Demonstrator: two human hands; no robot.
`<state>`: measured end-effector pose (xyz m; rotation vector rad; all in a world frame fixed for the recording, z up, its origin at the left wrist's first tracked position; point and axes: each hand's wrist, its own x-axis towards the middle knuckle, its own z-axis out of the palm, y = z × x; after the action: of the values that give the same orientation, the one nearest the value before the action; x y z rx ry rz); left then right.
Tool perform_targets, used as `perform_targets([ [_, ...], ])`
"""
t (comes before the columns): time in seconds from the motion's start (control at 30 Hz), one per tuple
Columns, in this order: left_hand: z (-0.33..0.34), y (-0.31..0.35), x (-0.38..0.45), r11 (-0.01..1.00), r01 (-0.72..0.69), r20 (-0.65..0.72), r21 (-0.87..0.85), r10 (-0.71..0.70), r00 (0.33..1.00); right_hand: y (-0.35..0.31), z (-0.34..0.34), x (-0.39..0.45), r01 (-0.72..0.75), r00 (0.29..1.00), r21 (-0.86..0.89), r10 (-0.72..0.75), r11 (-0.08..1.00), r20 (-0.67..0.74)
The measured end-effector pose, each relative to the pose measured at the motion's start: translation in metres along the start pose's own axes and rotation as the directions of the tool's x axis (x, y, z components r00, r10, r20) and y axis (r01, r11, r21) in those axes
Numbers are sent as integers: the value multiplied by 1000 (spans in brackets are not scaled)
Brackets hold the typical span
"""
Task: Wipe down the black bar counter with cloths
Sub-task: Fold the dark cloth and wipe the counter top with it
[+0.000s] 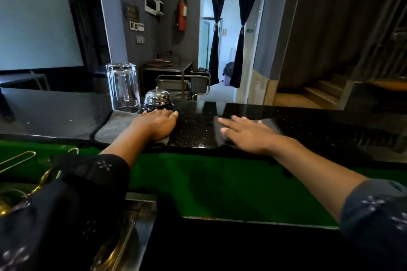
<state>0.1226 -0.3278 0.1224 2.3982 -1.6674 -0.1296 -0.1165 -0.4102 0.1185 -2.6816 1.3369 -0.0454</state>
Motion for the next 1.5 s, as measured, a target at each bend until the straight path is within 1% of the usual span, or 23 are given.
perform_targets([
  [0.07, 0, 0, -1, 999, -7, -44, 33, 8, 999, 47, -9, -10, -186, 983, 0, 186, 983, -13],
  [0.1, 0, 3, -2, 993, -13, -105, 116, 26, 994, 63, -13, -14, -267, 964, 7, 267, 964, -17],
  [0.13, -1, 9, -3, 970, -28, -181, 242, 74, 981, 72, -15, -17, -324, 945, 15, 325, 946, -25],
  [0.17, -3, 20, -5, 933, -51, -236, 356, 142, 961, 75, -17, -18, -356, 934, 14, 356, 934, -34],
  [0.2, -3, 36, -9, 902, -92, -252, 423, 214, 944, 71, -17, -20, -361, 932, 7, 361, 933, -39],
  [0.23, -1, 56, -14, 899, -142, -237, 414, 257, 937, 65, -17, -23, -341, 939, 7, 341, 940, -38],
  [0.27, 4, 77, -17, 913, -194, -210, 358, 281, 936, 58, -16, -26, -304, 952, 11, 304, 953, -34],
  [0.33, 18, 123, -22, 950, -273, -135, 153, 294, 946, 50, -10, -38, -214, 976, -8, 213, 977, -34],
  [0.37, 26, 144, -24, 953, -294, -100, 65, 300, 949, 51, -7, -45, -176, 984, -18, 175, 984, -40],
  [0.43, 41, 170, -24, 956, -294, -44, -18, 293, 955, 63, -4, -58, -125, 991, -20, 124, 992, -43],
  [0.5, 49, 179, -19, 965, -260, -14, -21, 260, 966, 89, -6, -70, -125, 991, -15, 124, 992, -49],
  [0.6, 55, 177, -12, 970, -242, 11, 12, 242, 970, 135, -16, -81, -221, 974, 19, 222, 975, -43],
  [0.67, 59, 176, -10, 970, -241, -4, 25, 241, 970, 156, -22, -78, -277, 960, 26, 278, 961, -36],
  [0.8, 59, 180, -10, 975, -218, -6, 32, 218, 976, 152, -25, -57, -326, 944, 40, 328, 944, -38],
  [0.87, 57, 179, -13, 975, -221, 7, 28, 221, 975, 142, -26, -56, -312, 949, 48, 313, 949, -25],
  [0.93, 51, 180, -15, 975, -219, 20, 17, 219, 976, 136, -25, -65, -246, 969, 59, 247, 967, -8],
  [1.03, 39, 190, -6, 989, -145, 84, 5, 144, 986, 143, -16, -92, -133, 991, 34, 134, 990, -13],
  [1.1, 38, 205, 1, 993, -104, 78, 54, 99, 992, 160, -15, -105, -120, 992, 32, 122, 992, -44],
  [1.17, 43, 225, 4, 990, -138, 26, 10, 138, 990, 176, -18, -108, -150, 987, 28, 152, 988, -54],
  [1.23, 55, 246, 2, 971, -226, 6, -76, 227, 974, 186, -19, -104, -203, 977, 39, 205, 978, -61],
  [1.27, 61, 257, 2, 963, -255, -2, -89, 255, 967, 190, -21, -99, -226, 972, 39, 228, 973, -63],
  [1.4, 80, 268, 0, 967, -254, 17, -9, 254, 967, 195, -25, -72, -283, 958, 57, 285, 958, -39],
  [1.5, 78, 265, 2, 968, -250, 31, -14, 250, 968, 193, -33, -61, -329, 942, 86, 333, 940, -42],
])
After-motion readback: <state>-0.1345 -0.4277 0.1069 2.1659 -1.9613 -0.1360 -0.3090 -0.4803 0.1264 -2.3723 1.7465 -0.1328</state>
